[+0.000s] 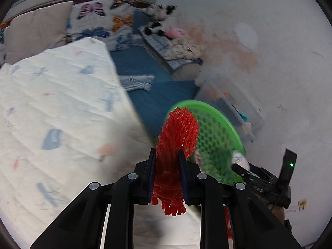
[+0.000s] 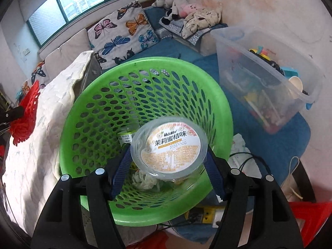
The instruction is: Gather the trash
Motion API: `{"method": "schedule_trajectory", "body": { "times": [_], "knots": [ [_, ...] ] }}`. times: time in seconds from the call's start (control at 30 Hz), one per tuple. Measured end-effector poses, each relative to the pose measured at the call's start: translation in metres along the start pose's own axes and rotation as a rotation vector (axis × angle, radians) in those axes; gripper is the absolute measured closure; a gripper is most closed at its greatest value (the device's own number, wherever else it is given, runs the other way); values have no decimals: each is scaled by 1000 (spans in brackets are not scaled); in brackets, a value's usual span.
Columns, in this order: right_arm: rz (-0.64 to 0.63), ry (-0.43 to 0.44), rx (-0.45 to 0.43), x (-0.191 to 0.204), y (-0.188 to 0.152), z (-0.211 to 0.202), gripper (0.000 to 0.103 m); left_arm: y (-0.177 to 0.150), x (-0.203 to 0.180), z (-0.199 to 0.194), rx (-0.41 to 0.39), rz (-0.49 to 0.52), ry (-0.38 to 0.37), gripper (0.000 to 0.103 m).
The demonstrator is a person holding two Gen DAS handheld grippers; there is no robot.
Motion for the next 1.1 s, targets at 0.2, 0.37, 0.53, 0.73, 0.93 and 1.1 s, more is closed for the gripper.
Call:
{"method": "schedule_trajectory", "body": {
  "times": [0.2, 0.37, 0.53, 0.73, 0.93, 1.1],
  "knots": [
    [22, 32, -13, -4, -1, -8, 29, 1, -32, 28, 46, 46, -29, 82],
    [21, 37, -33, -5, -1, -18, 26, 2, -47, 47, 76, 68, -45, 81],
    [28, 45, -46, -8, -6, -28, 25, -5, -57, 64, 113, 75, -46, 76],
    [36, 53, -43, -8, -15, -35, 24, -12, -60, 78, 144, 72, -33, 57],
    [34, 63, -30, -4, -21, -35, 24, -14, -61, 74, 132, 75, -25, 44],
    [5, 81, -25, 10, -23, -36, 23, -19, -52, 55, 99, 64, -3, 34]
  ]
}}
Point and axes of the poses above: each gripper's, at about its wrist camera, not at the fingertips, and z roughly the way its jaws point, x to its left, y to its top, the point moved 2 cm from there along z, roughly the way its jaws point, and after that the axes turned 3 degrees about -z, right-handed, at the moved point
